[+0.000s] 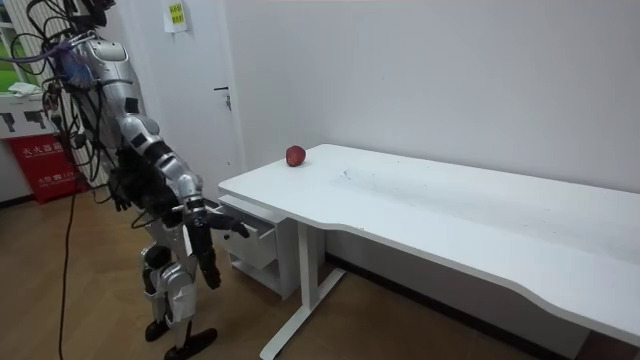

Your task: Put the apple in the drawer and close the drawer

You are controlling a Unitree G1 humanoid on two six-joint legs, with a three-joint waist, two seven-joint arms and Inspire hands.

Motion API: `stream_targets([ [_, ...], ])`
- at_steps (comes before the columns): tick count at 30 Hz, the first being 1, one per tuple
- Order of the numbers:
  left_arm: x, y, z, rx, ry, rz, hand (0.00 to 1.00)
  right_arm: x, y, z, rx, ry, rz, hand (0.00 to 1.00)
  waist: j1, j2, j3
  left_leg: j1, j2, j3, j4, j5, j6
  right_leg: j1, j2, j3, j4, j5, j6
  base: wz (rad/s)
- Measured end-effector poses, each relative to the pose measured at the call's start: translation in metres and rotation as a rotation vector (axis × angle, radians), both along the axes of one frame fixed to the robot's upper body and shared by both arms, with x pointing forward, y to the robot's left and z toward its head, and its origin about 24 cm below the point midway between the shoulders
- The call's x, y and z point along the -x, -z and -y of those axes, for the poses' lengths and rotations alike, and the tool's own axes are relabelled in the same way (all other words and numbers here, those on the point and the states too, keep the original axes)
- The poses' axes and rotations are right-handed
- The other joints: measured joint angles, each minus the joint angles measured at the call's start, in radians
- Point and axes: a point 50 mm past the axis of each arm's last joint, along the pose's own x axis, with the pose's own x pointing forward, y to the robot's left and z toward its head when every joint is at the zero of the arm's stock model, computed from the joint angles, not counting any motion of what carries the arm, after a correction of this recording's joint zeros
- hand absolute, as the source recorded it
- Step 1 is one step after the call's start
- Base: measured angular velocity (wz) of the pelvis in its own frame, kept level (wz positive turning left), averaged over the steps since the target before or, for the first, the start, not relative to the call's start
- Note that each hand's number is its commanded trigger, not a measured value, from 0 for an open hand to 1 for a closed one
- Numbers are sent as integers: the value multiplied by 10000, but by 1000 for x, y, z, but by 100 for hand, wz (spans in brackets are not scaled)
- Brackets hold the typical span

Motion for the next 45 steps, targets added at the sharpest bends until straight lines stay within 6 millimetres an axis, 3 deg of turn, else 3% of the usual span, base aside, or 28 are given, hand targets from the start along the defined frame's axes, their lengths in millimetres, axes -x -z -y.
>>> stream_targets([
  [5, -3, -1, -1, -26, 157, 118, 0, -25, -37, 22, 1853, -548, -163, 0, 25, 72, 52, -48, 1, 30, -102, 2, -3, -108, 10, 16, -6, 0, 0, -2],
  [9, -4, 0, 0, 105, 304, 137, 0, -41, -61, 29, 3073, -1188, -881, 0, 50, 84, 42, -196, 0, 148, -178, 36, -1, -334, 9, 113, 10, 0, 1, -8],
  [11, -3, 0, 0, 75, 348, 93, 0, -53, -86, 33, 4623, -1764, -1489, 0, 85, 78, 36, -185, 9, 194, -214, 37, -2, -356, 18, 151, 10, 0, 1, -7],
  [17, -12, 1, 6, 140, 1358, 163, 0, -88, -130, 23, 7578, -3350, -1736, 0, 265, -96, 30, -235, 25, 178, -225, 41, -7, -397, 12, 58, -10, 0, 0, 2],
  [20, -14, 1, 7, 132, 1545, 257, 0, -97, -141, 19, 8260, -3675, -1583, 0, 292, -151, -4, -248, 13, 62, -224, 60, -5, -367, -10, -150, -6, 0, 1, 14],
  [24, -9, 1, 6, 134, 1655, 76, 0, -109, -164, 10, 9731, -4136, -1645, 0, 510, -152, 22, -111, 19, 115, -221, 81, -5, -277, -9, -127, -12, 0, 1, -2],
  [30, -11, 1, 8, 160, 1917, 106, 0, -125, -177, -6, 11180, -5331, -1900, 0, 826, -197, 40, -14, 18, 147, -242, 78, -4, -185, -18, -164, -24, 1, 3, -1],
  [35, -3, 1, 8, 163, 2016, -150, 0, -138, -184, -14, 12102, -6620, -1861, 0, 853, -181, 46, -39, 13, 92, -227, 79, -5, -177, -21, -160, -20, 1, 3, 2],
  [45, -12, 0, 8, 104, 2155, 214, 0, -149, -172, -22, 12095, -8917, -1433, 0, 816, -161, 75, 77, 8, 35, -247, 79, -5, -22, -32, -255, -27, 1, 3, 1],
])
